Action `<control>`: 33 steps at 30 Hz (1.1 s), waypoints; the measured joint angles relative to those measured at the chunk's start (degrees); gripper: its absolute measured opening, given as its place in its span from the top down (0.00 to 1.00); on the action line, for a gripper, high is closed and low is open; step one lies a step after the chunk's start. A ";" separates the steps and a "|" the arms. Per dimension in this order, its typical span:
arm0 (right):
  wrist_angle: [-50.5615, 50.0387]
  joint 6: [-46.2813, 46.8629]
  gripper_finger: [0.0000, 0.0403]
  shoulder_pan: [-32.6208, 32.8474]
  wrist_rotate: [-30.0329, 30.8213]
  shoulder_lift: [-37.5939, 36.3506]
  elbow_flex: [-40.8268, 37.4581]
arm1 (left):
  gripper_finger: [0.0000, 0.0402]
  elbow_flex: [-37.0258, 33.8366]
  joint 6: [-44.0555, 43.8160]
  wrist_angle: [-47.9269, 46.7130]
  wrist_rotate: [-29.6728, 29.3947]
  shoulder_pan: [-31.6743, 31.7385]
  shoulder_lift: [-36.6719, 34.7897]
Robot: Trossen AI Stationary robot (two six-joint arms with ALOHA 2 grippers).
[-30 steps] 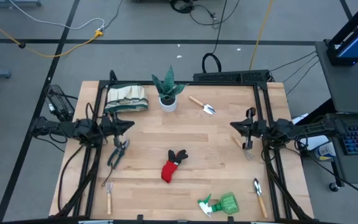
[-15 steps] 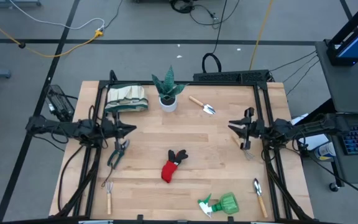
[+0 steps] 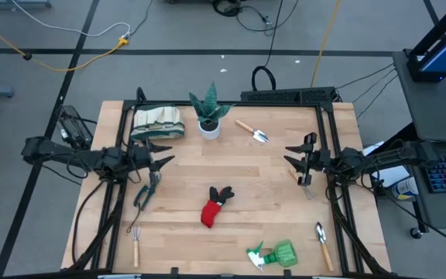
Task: Pick & Place Garden tools in Gardening bag
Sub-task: Prepare the gardening bag
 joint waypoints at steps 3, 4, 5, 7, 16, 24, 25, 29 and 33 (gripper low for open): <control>0.02 -0.10 0.69 0.00 0.01 0.78 0.00 | 0.58 4.46 -0.63 -5.36 -2.01 0.00 5.00; 0.00 -0.10 0.70 0.00 -0.03 1.05 0.00 | 0.58 6.00 -1.33 -7.29 -3.12 0.02 6.74; -0.02 -0.12 0.70 0.00 -0.03 1.26 0.00 | 0.58 7.46 -2.32 -9.43 -4.37 0.13 8.47; -0.02 -0.09 0.70 0.00 -0.05 1.74 0.00 | 0.58 10.25 -4.58 -13.71 -6.09 0.51 11.99; -0.09 1.15 0.71 0.00 -0.10 3.23 0.00 | 0.58 14.10 -16.96 -23.06 -6.46 3.70 26.77; -0.13 1.19 0.71 0.00 -0.12 3.62 0.00 | 0.58 14.08 -30.81 -22.93 -7.88 6.83 37.13; -0.13 1.19 0.72 0.00 -0.12 3.62 0.00 | 0.58 14.08 -32.74 -22.98 -8.82 7.20 38.27; -0.13 1.19 0.72 0.00 -0.12 3.62 0.00 | 0.58 14.08 -32.27 -22.65 -10.27 8.66 42.50; -0.13 1.19 0.71 0.00 -0.14 3.62 0.00 | 0.58 14.04 -31.39 -20.64 -13.40 10.15 46.28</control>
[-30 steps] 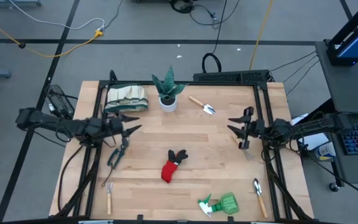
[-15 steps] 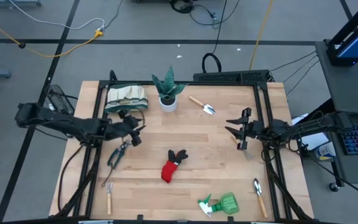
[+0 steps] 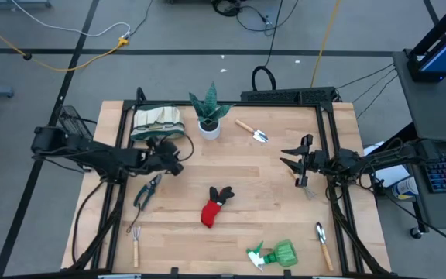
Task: Pick & Place Garden tools in Gardening bag
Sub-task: Prepare the gardening bag
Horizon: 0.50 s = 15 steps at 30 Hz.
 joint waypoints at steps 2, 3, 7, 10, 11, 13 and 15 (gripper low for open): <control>0.00 0.00 0.71 0.00 0.00 0.00 0.00 | 0.58 0.00 1.17 1.51 -0.71 1.13 1.86; 0.00 0.00 0.71 0.00 0.00 0.00 0.00 | 0.58 0.00 1.75 2.44 -0.73 1.71 2.75; 0.00 0.00 0.71 0.00 0.00 0.00 0.00 | 0.58 0.00 2.97 7.45 -0.73 4.15 6.38; 0.00 0.00 0.71 0.00 -0.02 0.00 0.00 | 0.58 0.00 4.80 10.95 -1.25 5.89 8.76; 0.00 0.00 0.71 0.00 -0.07 0.00 0.00 | 0.58 0.00 5.34 12.00 -1.57 6.51 9.42; 0.00 0.01 0.71 0.00 -0.07 0.00 0.00 | 0.58 0.00 6.22 14.15 -1.58 7.79 10.57; 0.00 0.02 0.71 0.00 -0.07 0.00 0.00 | 0.58 0.00 6.38 15.70 -1.26 9.09 11.64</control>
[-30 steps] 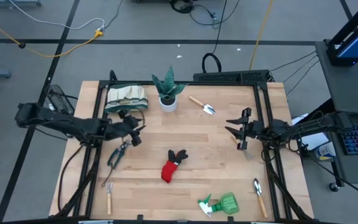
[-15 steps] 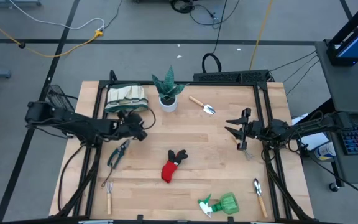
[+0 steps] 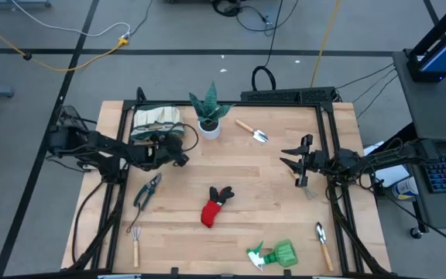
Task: Pick & Place Garden tools in Gardening bag
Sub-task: Prepare the gardening bag
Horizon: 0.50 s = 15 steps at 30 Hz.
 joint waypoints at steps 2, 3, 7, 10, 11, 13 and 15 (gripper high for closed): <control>0.00 -0.02 0.71 0.00 -0.01 0.00 0.00 | 0.58 -0.01 -0.03 0.74 0.82 1.22 0.86; -0.02 0.00 0.71 0.00 -0.07 0.00 0.00 | 0.58 -0.02 -0.03 1.06 1.16 1.82 1.31; -0.04 -0.02 0.71 0.00 -0.09 0.00 0.00 | 0.58 -0.02 -0.02 2.31 2.28 4.03 3.18; -0.07 -0.02 0.71 0.02 -0.11 0.00 0.00 | 0.58 -0.03 1.45 4.09 2.30 5.44 4.80; -0.09 0.00 0.71 0.00 -0.11 0.00 0.00 | 0.58 -0.06 2.23 4.45 2.30 5.87 5.15; -0.19 -0.02 0.71 0.00 -0.11 0.00 0.00 | 0.58 -0.05 3.27 6.30 2.30 6.68 5.93; -0.22 -0.02 0.71 0.00 -0.11 0.00 0.00 | 0.58 -0.04 3.94 7.40 2.33 7.32 6.67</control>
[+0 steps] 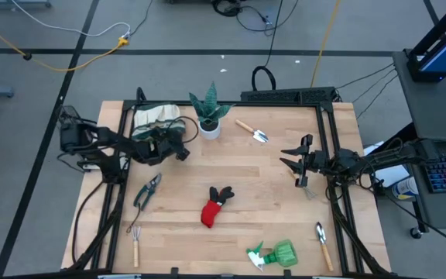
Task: Pick & Place Garden tools in Gardening bag
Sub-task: Prepare the gardening bag
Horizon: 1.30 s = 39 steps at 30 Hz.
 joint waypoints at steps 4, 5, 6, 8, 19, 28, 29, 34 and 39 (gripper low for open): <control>-0.02 0.02 0.71 0.00 0.00 0.00 0.00 | 0.59 0.00 0.30 1.02 0.08 1.04 0.72; -0.02 0.01 0.71 0.02 -0.01 0.00 0.00 | 0.60 0.00 0.53 0.75 0.10 1.27 0.83; -0.02 0.02 0.71 0.00 -0.02 0.00 0.00 | 0.61 0.00 0.54 0.65 0.10 1.45 0.86; -0.20 0.00 0.71 0.00 -0.01 -0.01 0.00 | 0.67 0.00 0.54 0.81 0.09 1.87 0.82; -0.20 0.00 0.71 0.01 -0.02 -0.02 0.00 | 0.97 0.00 1.99 0.75 0.10 3.03 0.80; -0.21 0.01 0.71 0.02 -0.02 0.00 0.00 | 0.99 0.00 3.02 1.88 0.08 0.02 0.77; -0.21 0.00 0.71 0.01 -0.02 -0.02 0.00 | 0.99 0.00 3.03 2.00 0.08 -0.42 0.76; -0.21 0.02 0.71 0.00 -0.02 0.00 0.00 | 0.99 0.04 2.88 1.71 0.48 -3.48 -1.54; -0.22 0.02 0.71 0.02 -0.02 -0.02 0.00 | 0.99 0.04 2.56 0.79 0.49 -7.51 -7.45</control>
